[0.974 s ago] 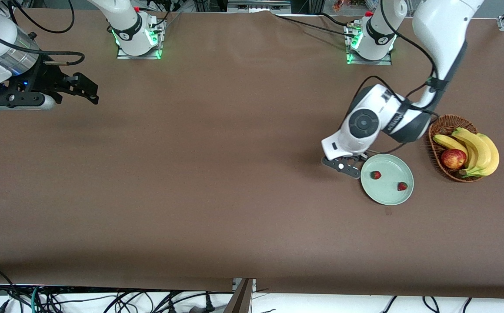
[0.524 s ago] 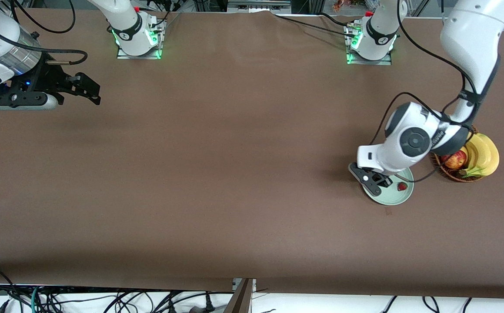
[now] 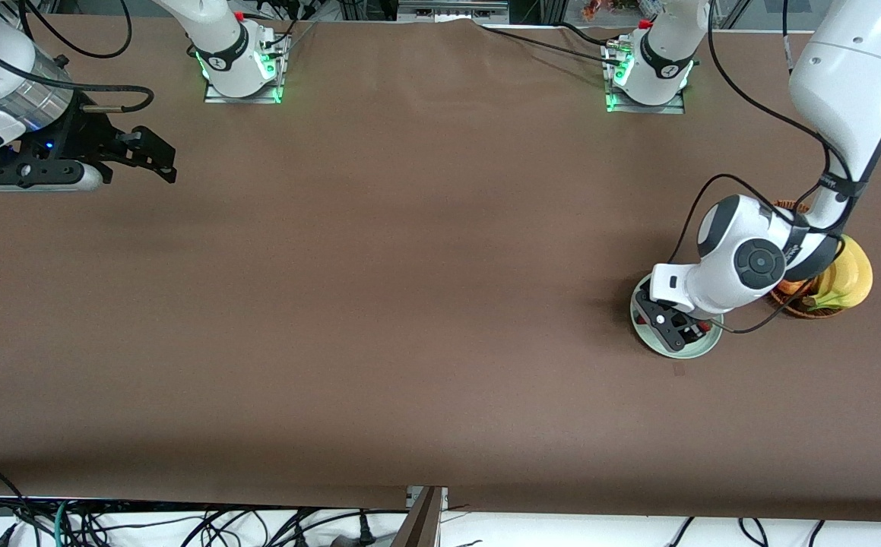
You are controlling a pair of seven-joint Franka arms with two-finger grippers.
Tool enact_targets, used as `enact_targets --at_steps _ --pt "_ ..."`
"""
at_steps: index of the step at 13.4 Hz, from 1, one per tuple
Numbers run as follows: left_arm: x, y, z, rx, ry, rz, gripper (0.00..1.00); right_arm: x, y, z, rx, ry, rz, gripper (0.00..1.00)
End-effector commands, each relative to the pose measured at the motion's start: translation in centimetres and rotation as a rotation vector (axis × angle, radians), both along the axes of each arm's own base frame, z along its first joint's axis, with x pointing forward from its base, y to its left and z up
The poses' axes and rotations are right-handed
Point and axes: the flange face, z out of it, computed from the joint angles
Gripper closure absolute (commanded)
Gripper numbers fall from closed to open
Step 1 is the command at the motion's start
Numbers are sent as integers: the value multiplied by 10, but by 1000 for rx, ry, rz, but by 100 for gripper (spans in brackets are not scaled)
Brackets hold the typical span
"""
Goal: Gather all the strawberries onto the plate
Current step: 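Carry the strawberry onto the green plate and open the left gripper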
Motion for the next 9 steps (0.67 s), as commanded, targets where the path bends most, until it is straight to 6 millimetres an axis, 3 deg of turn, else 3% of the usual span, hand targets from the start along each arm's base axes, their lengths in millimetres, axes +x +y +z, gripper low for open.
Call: enact_targets --at_steps 1,3,7,9 --pt "-4 -1 64 50 68 74 0 -4 3 11 26 -21 15 0" --pt "-5 2 111 81 119 204 0 -3 4 12 34 -22 5 0" --pt "-5 -14 244 158 174 566 0 -10 11 10 86 29 20 0" --pt "-16 -18 305 169 79 681 0 -11 12 8 78 43 25 0"
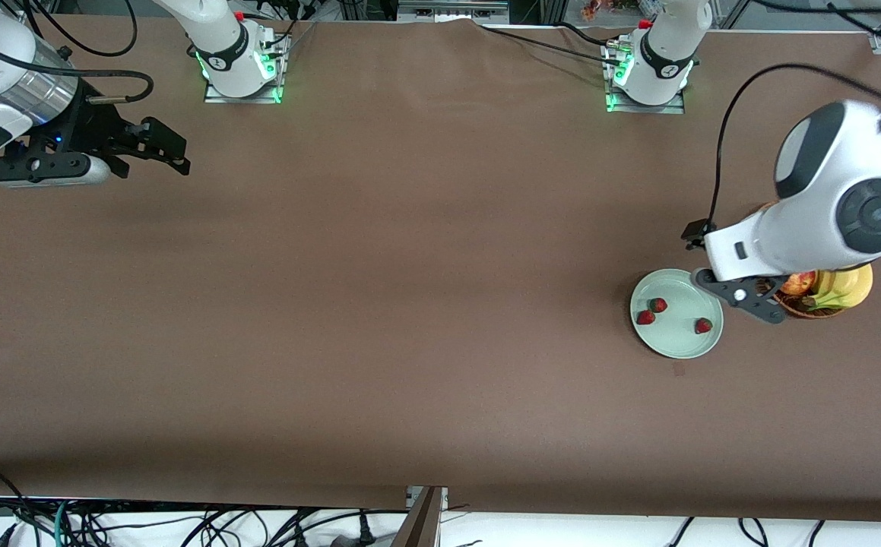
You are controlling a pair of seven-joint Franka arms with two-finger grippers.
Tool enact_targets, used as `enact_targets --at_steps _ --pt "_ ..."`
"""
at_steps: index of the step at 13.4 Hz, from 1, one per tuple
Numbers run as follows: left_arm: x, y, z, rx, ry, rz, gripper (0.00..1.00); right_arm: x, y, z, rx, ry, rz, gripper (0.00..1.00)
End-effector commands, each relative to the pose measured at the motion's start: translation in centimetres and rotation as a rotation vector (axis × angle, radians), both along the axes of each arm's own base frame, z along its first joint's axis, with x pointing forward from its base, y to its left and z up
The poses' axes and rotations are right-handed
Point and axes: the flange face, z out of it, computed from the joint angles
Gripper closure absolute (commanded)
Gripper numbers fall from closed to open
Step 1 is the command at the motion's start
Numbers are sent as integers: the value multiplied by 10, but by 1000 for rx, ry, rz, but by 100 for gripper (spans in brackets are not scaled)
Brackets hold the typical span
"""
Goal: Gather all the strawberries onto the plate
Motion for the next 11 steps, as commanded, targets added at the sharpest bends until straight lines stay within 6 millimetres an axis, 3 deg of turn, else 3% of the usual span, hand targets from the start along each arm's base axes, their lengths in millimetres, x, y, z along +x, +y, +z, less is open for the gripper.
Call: enact_targets --at_steps 1,2,4,7,11 --pt "-15 10 73 45 -118 159 0 -3 0 0 5 23 19 0" --pt "-25 19 96 43 -168 212 0 -3 -1 -9 0 49 28 0" --pt "-42 49 111 -25 -172 331 0 -4 1 -15 -57 58 41 0" --pt "-84 63 100 -28 -227 471 0 0 -1 -12 -82 34 47 0" --pt "-93 68 96 -30 -236 480 0 0 -1 -9 -88 25 43 0"
